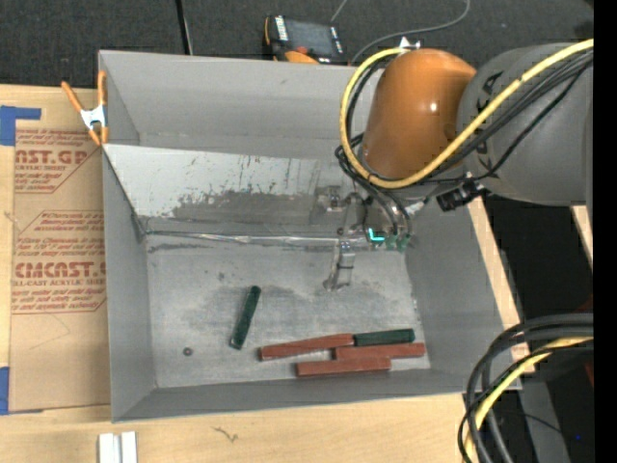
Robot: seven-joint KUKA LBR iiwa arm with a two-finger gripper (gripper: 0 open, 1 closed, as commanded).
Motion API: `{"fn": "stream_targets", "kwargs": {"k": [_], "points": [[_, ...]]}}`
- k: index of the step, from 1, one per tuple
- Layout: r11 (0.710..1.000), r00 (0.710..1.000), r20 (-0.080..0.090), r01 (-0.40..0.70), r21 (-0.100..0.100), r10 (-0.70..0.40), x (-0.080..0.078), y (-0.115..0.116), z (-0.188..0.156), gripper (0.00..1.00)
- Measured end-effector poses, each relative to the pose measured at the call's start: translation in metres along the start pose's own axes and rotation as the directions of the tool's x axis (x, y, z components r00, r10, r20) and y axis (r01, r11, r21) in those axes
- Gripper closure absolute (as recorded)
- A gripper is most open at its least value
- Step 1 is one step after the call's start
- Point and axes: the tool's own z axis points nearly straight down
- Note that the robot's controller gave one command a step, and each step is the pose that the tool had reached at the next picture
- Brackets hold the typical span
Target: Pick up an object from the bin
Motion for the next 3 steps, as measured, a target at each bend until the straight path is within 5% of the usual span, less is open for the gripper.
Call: {"fn": "stream_targets", "kwargs": {"k": [1,2,3], "points": [[0.982,0.982,-0.002,-0.191,0.000,0.191,0.033,0.037,0.118,0.00],[0.994,0.994,0.005,-0.107,-0.001,0.107,0.056,0.079,0.125,0.00],[1.000,1.000,0.012,0.021,-0.001,-0.021,0.100,0.105,0.124,0.00]]}}
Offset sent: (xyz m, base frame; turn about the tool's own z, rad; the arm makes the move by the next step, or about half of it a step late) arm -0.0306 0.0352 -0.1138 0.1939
